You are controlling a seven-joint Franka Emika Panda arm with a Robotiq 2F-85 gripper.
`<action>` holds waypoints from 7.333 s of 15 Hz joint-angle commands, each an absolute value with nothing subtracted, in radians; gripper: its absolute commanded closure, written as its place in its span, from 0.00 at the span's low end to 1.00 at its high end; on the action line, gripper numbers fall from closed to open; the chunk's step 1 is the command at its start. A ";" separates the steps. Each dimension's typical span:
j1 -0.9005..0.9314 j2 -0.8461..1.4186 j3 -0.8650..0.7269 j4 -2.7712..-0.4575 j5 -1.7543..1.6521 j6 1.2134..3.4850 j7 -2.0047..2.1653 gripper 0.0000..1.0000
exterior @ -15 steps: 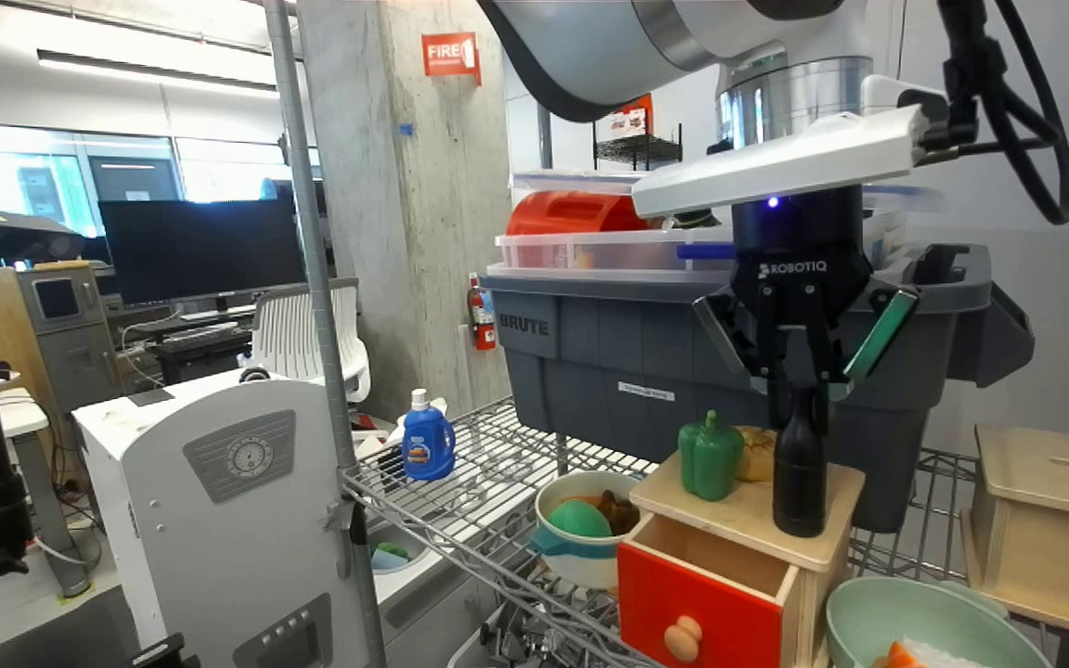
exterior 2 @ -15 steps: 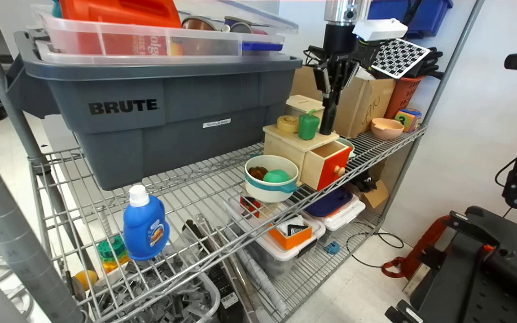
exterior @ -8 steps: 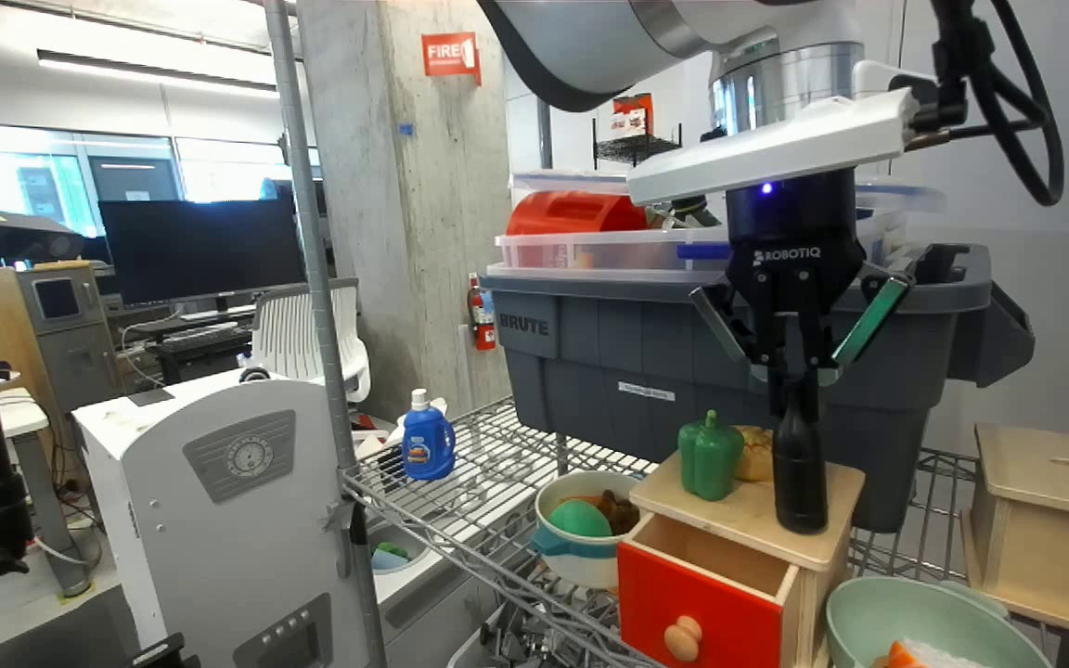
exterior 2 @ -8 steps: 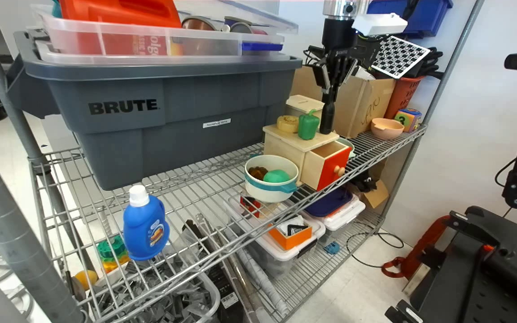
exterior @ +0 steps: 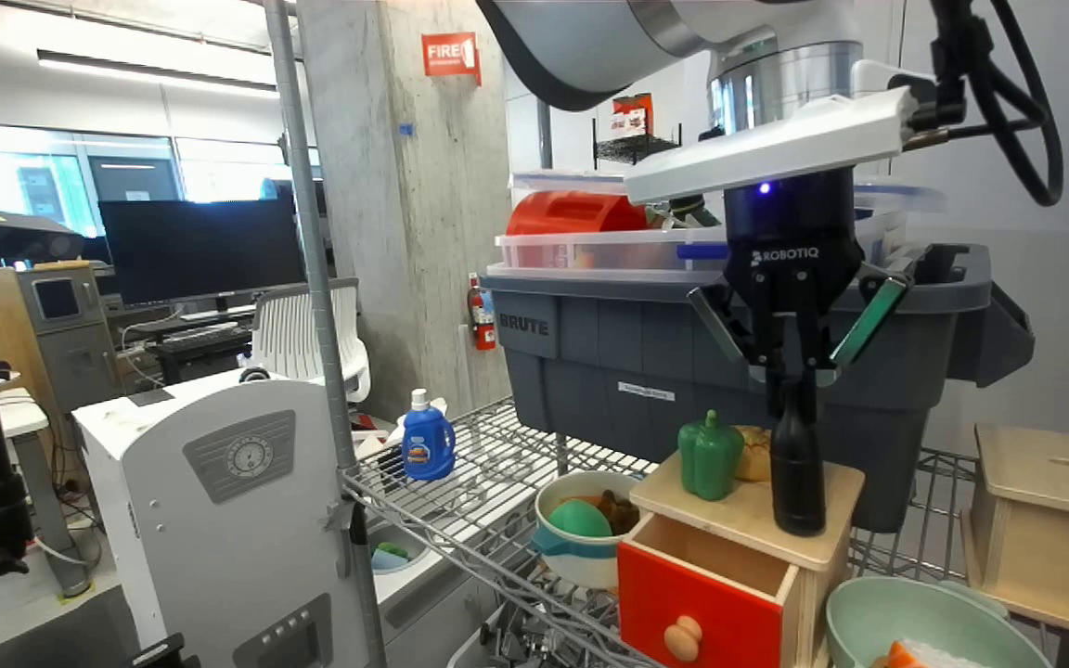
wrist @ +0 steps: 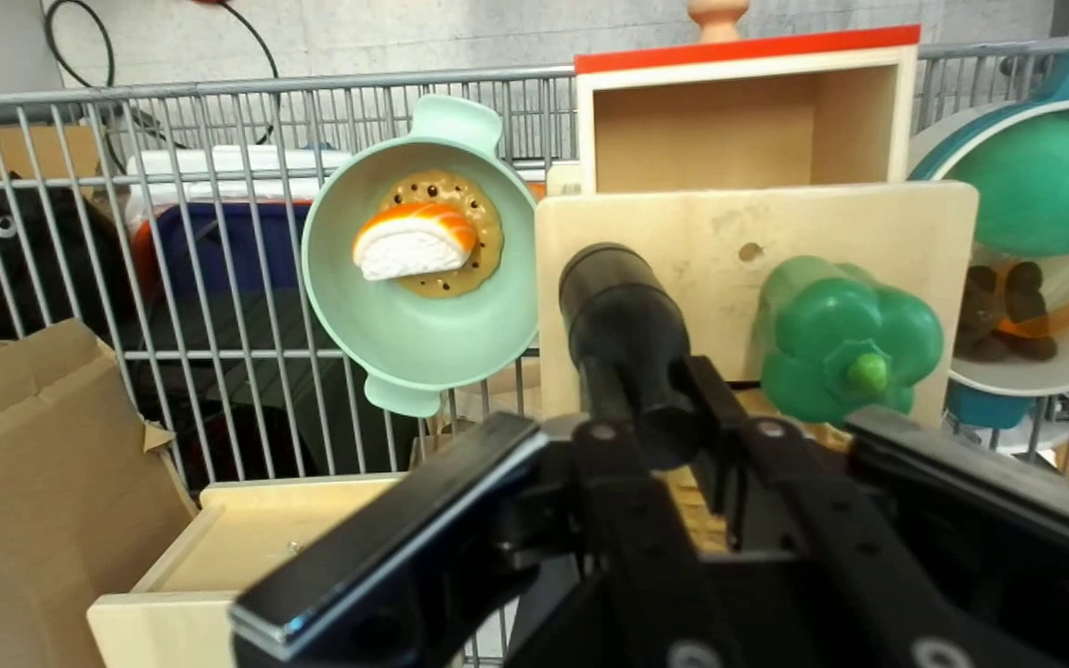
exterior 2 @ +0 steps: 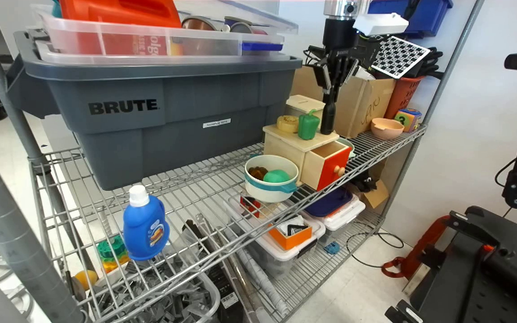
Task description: Pick up the bottle and put it in the bowl
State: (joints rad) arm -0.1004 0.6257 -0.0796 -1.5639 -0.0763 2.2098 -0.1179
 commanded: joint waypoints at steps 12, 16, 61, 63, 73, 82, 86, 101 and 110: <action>-0.032 0.454 -0.077 -1.760 -0.157 2.222 -0.077 0.95; -0.013 0.427 -0.075 -1.794 -0.182 2.222 -0.052 0.95; -0.078 0.372 -0.098 -1.766 -0.187 2.198 -0.033 0.95; -0.079 0.377 -0.097 -1.763 -0.186 2.198 -0.033 0.95; -0.113 0.423 -0.099 -1.712 -0.154 2.186 -0.058 0.95; -0.153 0.541 -0.097 -1.542 -0.108 2.120 -0.083 0.95; -0.154 0.599 -0.096 -1.466 -0.110 2.090 -0.080 0.95; -0.196 0.656 -0.096 -1.408 -0.095 2.082 -0.118 0.95; -0.210 0.687 -0.071 -1.369 -0.054 2.078 -0.173 0.95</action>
